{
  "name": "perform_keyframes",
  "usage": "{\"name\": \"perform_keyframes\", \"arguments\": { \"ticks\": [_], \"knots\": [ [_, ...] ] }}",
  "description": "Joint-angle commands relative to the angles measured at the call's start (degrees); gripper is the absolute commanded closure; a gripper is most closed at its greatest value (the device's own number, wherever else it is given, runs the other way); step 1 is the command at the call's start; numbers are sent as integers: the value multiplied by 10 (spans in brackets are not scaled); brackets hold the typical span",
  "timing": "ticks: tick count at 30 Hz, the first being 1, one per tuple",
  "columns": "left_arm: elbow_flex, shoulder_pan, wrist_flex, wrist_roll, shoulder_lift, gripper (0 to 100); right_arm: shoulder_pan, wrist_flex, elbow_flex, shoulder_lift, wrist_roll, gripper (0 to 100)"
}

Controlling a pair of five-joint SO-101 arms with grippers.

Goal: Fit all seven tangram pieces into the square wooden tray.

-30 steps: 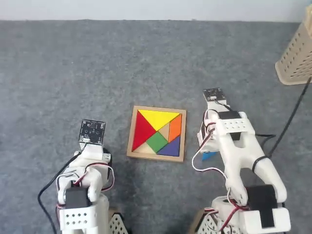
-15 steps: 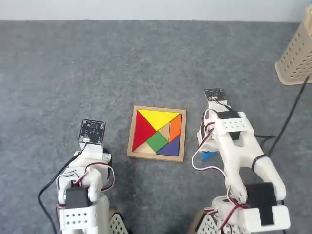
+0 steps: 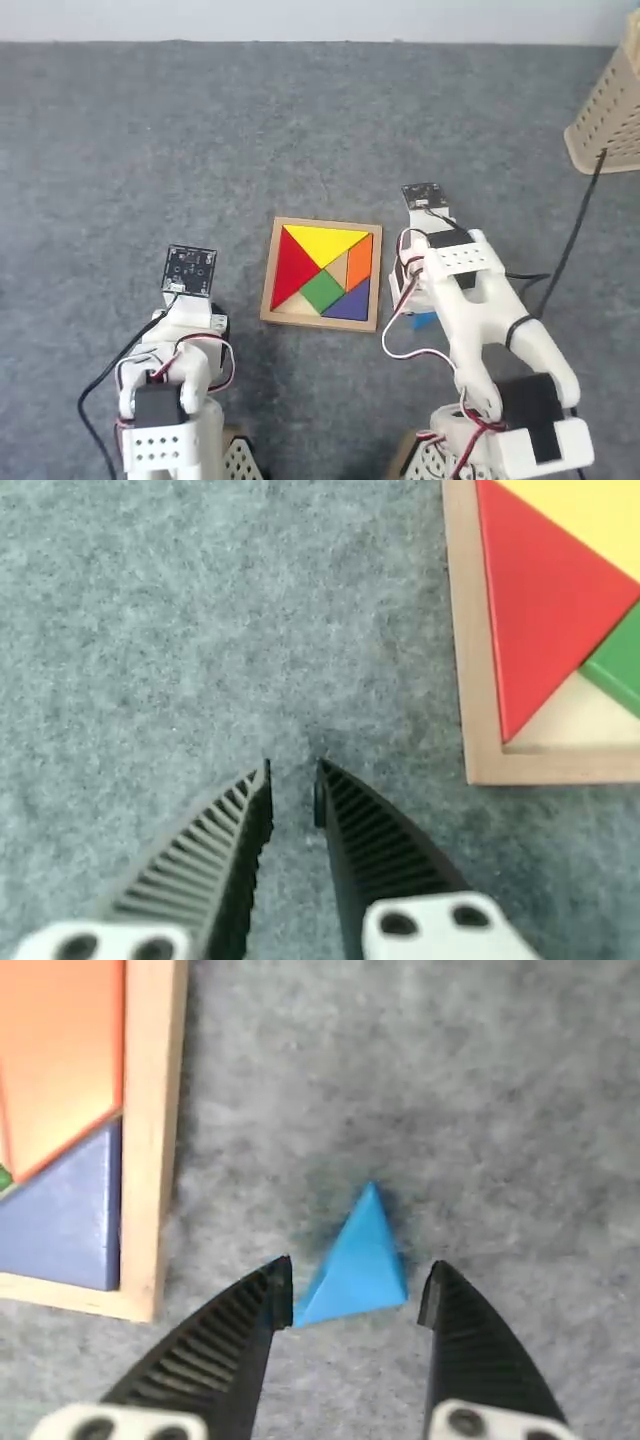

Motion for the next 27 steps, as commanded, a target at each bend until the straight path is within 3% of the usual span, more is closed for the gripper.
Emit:
{"name": "perform_keyframes", "arguments": {
  "ticks": [1,22,27],
  "knots": [
    [-6,1,0,4,-12,929,12,-27,4,-6,-5,789],
    [-6,1,0,4,-12,929,28,-2,-26,70,9,790],
    [-6,1,0,4,-12,929,29,-2,-27,69,13,877]
  ]
}}
